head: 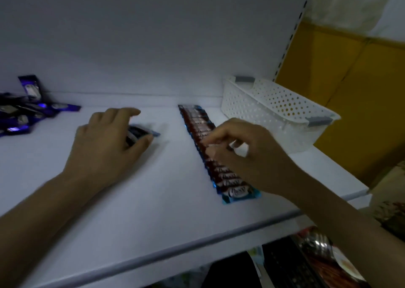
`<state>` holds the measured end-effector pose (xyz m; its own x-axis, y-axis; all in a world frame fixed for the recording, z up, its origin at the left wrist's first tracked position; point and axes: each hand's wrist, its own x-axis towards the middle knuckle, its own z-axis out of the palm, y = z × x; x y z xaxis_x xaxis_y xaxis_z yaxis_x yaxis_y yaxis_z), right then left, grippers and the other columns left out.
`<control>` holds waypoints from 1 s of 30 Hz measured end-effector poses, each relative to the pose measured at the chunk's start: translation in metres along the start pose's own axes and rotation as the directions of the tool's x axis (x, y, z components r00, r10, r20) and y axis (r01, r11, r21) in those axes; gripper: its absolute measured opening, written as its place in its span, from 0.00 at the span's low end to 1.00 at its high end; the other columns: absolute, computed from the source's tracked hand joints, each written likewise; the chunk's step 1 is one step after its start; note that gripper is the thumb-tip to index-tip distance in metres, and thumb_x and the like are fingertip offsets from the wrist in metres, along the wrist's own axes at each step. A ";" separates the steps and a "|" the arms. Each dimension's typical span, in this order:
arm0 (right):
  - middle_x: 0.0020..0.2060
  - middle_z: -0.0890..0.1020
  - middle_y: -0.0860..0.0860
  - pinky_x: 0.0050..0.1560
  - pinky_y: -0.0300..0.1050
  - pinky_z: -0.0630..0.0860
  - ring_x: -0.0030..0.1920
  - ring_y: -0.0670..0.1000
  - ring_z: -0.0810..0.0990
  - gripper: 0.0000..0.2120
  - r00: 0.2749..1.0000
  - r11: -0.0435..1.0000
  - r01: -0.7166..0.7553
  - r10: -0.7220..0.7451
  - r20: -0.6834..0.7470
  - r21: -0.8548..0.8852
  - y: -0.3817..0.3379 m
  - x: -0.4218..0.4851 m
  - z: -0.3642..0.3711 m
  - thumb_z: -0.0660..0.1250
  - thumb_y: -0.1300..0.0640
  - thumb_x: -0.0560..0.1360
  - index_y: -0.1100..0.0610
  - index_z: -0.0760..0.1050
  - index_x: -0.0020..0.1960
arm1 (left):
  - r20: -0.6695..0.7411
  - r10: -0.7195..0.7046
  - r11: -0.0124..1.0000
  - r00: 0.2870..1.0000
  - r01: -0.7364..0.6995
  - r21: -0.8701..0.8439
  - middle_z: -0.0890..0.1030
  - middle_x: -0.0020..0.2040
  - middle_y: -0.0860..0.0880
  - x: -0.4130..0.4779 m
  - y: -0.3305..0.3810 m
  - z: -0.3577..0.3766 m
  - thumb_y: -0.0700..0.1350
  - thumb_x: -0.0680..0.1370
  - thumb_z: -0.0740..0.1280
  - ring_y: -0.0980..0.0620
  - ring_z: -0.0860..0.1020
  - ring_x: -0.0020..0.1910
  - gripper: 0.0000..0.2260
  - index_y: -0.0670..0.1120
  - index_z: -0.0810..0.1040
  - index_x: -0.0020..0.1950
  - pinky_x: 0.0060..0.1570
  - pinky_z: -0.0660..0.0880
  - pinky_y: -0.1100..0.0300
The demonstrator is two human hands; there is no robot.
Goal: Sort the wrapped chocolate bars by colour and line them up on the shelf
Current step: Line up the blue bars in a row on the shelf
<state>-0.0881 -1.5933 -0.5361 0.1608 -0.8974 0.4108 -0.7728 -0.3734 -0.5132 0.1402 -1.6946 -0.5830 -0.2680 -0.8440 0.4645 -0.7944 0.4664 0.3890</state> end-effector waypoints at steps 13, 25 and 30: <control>0.55 0.80 0.59 0.50 0.49 0.78 0.52 0.58 0.79 0.13 0.856 0.935 -0.209 0.317 0.409 -0.288 -0.027 0.159 0.106 0.59 0.59 0.78 0.63 0.77 0.56 | 0.232 -0.214 0.976 0.949 0.219 0.001 0.60 0.77 0.50 0.009 -0.043 0.002 0.84 0.49 0.55 0.50 0.61 0.74 0.65 0.51 0.48 0.79 0.72 0.61 0.51; 0.34 0.78 0.54 0.32 0.41 0.68 0.33 0.51 0.73 0.08 0.781 0.914 -0.406 0.335 0.526 0.020 -0.049 0.153 0.114 0.61 0.59 0.74 0.61 0.77 0.43 | 0.202 -0.162 0.986 0.966 0.166 0.000 0.62 0.76 0.52 0.014 -0.042 0.004 0.77 0.59 0.66 0.51 0.61 0.73 0.57 0.52 0.49 0.79 0.71 0.59 0.52; 0.48 0.83 0.54 0.43 0.42 0.75 0.47 0.51 0.81 0.20 0.780 0.914 -0.403 0.321 0.538 0.039 -0.049 0.153 0.119 0.61 0.43 0.75 0.58 0.78 0.54 | 0.436 -0.099 0.949 0.894 0.217 -0.230 0.61 0.76 0.49 0.020 -0.056 -0.017 0.60 0.64 0.77 0.50 0.63 0.72 0.46 0.50 0.60 0.76 0.70 0.63 0.54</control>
<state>0.0478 -1.7397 -0.5378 0.2078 -0.9458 -0.2495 -0.7472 0.0112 -0.6645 0.1886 -1.7327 -0.5822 -0.3984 -0.9167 0.0298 -0.6867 0.3197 0.6528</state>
